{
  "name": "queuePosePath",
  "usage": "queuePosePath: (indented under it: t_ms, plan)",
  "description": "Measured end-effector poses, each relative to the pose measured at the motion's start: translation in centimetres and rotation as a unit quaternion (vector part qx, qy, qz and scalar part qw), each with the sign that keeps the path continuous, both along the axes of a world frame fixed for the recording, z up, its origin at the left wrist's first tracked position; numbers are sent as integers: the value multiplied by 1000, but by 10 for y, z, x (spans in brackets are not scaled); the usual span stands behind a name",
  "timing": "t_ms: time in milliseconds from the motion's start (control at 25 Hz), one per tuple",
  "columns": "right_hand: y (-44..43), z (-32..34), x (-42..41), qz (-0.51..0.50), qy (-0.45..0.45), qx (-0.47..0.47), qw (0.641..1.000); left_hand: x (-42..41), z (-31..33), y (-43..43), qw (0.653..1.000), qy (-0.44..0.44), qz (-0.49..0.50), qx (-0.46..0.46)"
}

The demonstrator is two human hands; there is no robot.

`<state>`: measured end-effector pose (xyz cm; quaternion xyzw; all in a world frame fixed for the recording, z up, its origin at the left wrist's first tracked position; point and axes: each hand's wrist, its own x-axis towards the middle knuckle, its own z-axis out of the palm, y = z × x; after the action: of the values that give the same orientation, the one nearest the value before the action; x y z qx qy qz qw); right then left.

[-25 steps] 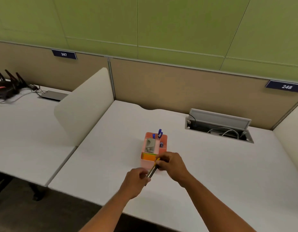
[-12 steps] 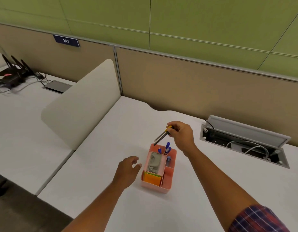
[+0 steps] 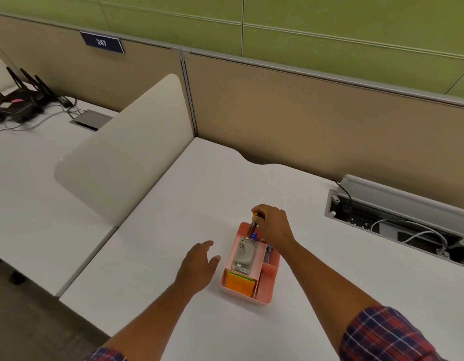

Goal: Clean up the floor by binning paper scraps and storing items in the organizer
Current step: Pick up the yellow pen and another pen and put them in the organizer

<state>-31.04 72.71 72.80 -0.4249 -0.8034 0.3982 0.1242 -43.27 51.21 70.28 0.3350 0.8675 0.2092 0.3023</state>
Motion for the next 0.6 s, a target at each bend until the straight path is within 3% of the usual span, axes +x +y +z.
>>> queuePosePath:
  t_ms: [240,600]
  plan:
    - [0,-7,-5,56,-160,105,980,7,0,12,998,49,-21,-16]
    - [-6,-10,44,-12,-114,69,991,22,9,14,988,127,-82,-27]
